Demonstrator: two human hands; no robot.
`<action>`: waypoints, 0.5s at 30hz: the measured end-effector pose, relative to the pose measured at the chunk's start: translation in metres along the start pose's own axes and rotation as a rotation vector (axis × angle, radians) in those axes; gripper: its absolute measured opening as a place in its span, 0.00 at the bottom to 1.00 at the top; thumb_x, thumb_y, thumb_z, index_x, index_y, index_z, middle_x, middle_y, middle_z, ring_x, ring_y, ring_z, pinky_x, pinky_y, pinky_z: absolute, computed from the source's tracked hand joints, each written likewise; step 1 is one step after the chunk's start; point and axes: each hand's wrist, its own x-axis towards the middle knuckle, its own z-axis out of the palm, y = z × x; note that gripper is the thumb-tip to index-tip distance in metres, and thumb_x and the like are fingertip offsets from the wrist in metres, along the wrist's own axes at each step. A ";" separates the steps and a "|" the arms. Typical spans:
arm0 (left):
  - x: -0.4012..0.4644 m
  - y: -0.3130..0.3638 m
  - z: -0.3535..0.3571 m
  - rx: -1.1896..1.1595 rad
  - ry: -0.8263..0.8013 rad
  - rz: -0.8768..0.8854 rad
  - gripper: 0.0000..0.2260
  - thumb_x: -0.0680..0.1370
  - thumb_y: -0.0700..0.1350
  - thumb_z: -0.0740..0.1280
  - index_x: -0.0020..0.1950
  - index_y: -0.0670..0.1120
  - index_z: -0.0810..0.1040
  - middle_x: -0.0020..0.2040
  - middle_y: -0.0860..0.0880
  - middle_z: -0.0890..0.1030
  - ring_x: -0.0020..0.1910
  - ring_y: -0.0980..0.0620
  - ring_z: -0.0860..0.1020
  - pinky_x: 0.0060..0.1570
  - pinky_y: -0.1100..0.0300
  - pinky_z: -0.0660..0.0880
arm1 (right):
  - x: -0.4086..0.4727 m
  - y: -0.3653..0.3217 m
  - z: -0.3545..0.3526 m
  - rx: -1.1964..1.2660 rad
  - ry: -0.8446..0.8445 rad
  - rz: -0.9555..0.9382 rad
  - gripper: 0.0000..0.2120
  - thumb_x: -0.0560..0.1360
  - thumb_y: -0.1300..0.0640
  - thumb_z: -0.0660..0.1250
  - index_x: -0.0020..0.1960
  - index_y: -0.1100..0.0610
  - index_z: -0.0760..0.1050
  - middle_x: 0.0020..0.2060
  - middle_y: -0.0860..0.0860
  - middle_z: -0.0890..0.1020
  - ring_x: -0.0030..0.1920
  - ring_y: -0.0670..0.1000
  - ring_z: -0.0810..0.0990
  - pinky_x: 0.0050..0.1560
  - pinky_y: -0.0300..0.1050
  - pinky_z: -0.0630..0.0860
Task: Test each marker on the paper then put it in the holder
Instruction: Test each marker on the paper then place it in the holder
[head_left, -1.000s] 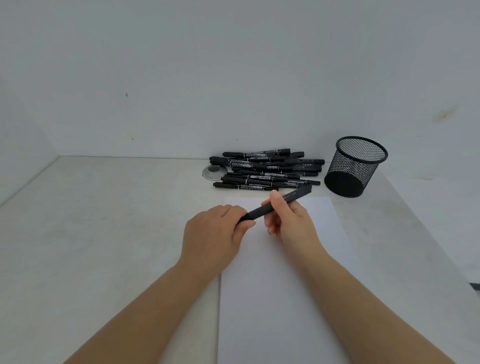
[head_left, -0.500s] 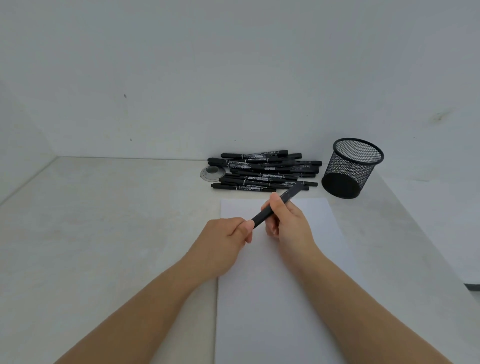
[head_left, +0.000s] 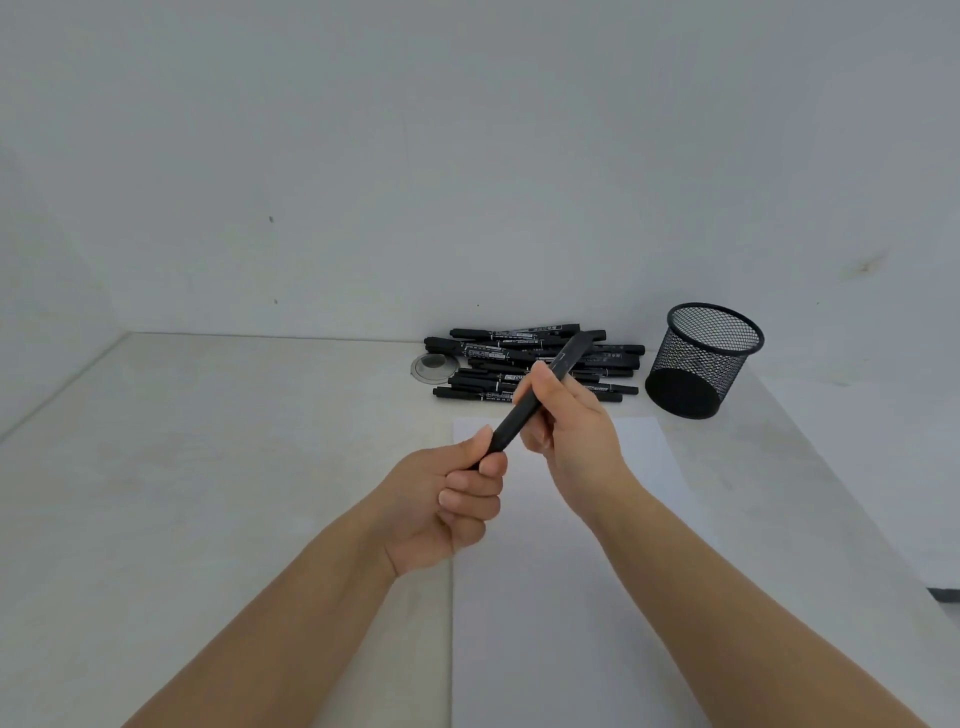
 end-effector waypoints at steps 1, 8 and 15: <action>0.001 -0.003 -0.001 0.097 0.115 0.059 0.17 0.76 0.55 0.58 0.31 0.48 0.74 0.22 0.56 0.63 0.18 0.60 0.62 0.19 0.71 0.58 | 0.001 0.003 0.000 -0.020 0.016 0.020 0.16 0.79 0.54 0.57 0.34 0.56 0.71 0.19 0.47 0.64 0.23 0.46 0.59 0.29 0.39 0.57; 0.001 -0.018 -0.007 1.418 0.748 0.632 0.13 0.79 0.53 0.53 0.42 0.50 0.72 0.31 0.53 0.72 0.33 0.51 0.72 0.33 0.56 0.66 | -0.002 0.011 0.005 -0.281 0.218 0.064 0.15 0.75 0.46 0.63 0.34 0.54 0.71 0.19 0.45 0.72 0.22 0.44 0.68 0.28 0.39 0.65; 0.008 -0.017 0.007 1.183 0.558 0.547 0.17 0.81 0.51 0.52 0.33 0.50 0.65 0.26 0.54 0.66 0.27 0.54 0.64 0.30 0.58 0.61 | 0.001 -0.003 -0.002 -0.184 0.222 0.100 0.17 0.78 0.52 0.60 0.33 0.59 0.68 0.16 0.43 0.64 0.17 0.42 0.62 0.21 0.30 0.61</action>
